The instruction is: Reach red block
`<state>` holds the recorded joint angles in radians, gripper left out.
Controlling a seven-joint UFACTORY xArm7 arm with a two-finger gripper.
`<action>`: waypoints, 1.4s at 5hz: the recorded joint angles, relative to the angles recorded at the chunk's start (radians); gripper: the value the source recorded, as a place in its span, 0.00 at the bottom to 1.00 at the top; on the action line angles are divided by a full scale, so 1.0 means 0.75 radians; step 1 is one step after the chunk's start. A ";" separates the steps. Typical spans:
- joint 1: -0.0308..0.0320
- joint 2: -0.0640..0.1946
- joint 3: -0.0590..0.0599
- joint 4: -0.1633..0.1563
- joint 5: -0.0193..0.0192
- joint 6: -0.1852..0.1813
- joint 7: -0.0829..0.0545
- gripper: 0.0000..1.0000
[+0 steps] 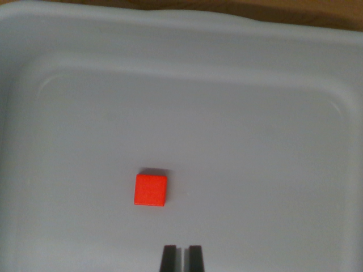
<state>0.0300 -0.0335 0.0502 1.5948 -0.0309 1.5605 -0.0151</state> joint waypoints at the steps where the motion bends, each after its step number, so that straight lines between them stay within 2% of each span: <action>1: 0.0005 0.008 0.001 -0.016 0.0002 -0.022 0.000 0.00; 4: 0.0012 0.018 0.002 -0.037 0.0004 -0.050 0.001 0.00; 5: 0.0020 0.031 0.003 -0.063 0.0007 -0.085 0.001 0.00; 6: 0.0020 0.031 0.003 -0.063 0.0007 -0.085 0.001 0.00; 7: 0.0029 0.046 0.004 -0.093 0.0011 -0.126 0.002 0.00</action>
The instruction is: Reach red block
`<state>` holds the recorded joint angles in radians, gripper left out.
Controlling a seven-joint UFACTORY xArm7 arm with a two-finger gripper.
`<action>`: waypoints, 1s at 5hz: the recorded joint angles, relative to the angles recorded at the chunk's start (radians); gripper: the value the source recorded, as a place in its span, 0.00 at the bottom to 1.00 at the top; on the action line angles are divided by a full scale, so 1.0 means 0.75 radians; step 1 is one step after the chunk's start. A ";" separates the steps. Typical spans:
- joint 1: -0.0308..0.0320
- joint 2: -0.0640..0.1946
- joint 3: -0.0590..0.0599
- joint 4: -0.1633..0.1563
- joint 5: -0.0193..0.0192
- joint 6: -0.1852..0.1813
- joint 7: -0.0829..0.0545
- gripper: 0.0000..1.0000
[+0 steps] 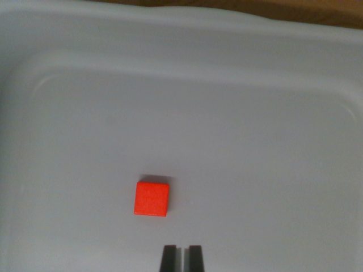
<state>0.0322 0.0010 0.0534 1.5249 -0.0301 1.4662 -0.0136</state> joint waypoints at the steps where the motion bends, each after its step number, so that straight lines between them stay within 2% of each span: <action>1: 0.0000 0.000 0.000 0.000 0.0000 0.000 0.000 0.00; 2: 0.0010 0.016 0.001 -0.032 0.0004 -0.043 0.001 0.00; 3: 0.0010 0.016 0.001 -0.032 0.0004 -0.043 0.001 0.00; 4: 0.0022 0.034 0.003 -0.069 0.0008 -0.093 0.001 0.00; 5: 0.0022 0.034 0.003 -0.069 0.0008 -0.093 0.001 0.00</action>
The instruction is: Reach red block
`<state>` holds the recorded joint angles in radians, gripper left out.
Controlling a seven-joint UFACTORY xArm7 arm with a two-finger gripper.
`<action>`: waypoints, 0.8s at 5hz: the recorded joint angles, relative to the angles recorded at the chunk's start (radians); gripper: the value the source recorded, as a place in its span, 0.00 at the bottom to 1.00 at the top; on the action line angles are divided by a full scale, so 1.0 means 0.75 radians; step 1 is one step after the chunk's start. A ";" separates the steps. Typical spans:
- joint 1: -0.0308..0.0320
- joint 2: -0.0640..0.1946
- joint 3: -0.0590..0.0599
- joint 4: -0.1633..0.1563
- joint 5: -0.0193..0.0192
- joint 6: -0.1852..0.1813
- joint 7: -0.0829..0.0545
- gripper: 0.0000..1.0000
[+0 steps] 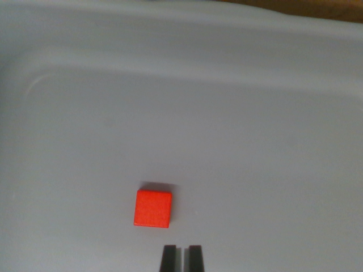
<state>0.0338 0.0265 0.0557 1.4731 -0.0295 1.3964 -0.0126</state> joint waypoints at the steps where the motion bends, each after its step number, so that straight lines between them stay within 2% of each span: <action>1: 0.0013 0.020 0.002 -0.040 0.0005 -0.053 0.001 0.00; 2: 0.0013 0.020 0.002 -0.040 0.0005 -0.053 0.001 0.00; 3: 0.0026 0.041 0.004 -0.082 0.0009 -0.111 0.002 0.00; 4: 0.0026 0.041 0.004 -0.082 0.0009 -0.111 0.002 0.00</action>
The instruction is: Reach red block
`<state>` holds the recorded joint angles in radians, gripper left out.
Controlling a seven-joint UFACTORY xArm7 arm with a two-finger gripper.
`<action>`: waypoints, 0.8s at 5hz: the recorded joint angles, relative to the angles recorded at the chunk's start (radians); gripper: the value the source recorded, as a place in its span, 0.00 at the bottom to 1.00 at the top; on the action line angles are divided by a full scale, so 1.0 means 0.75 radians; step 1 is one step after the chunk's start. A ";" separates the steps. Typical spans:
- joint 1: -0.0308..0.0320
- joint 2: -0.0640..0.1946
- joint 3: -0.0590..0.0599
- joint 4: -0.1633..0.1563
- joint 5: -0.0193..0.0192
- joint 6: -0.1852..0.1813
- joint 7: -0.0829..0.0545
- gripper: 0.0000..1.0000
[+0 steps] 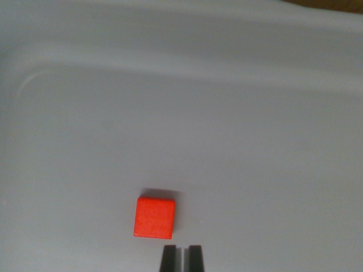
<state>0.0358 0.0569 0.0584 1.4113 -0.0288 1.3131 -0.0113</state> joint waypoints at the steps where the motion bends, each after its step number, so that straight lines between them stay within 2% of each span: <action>1: 0.0014 0.021 0.002 -0.043 0.0005 -0.058 0.001 0.00; 2: 0.0014 0.021 0.002 -0.043 0.0005 -0.058 0.001 0.00; 3: 0.0028 0.044 0.004 -0.089 0.0010 -0.120 0.002 0.00; 4: 0.0028 0.044 0.004 -0.089 0.0010 -0.120 0.002 0.00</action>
<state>0.0379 0.0898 0.0614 1.3447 -0.0280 1.2233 -0.0099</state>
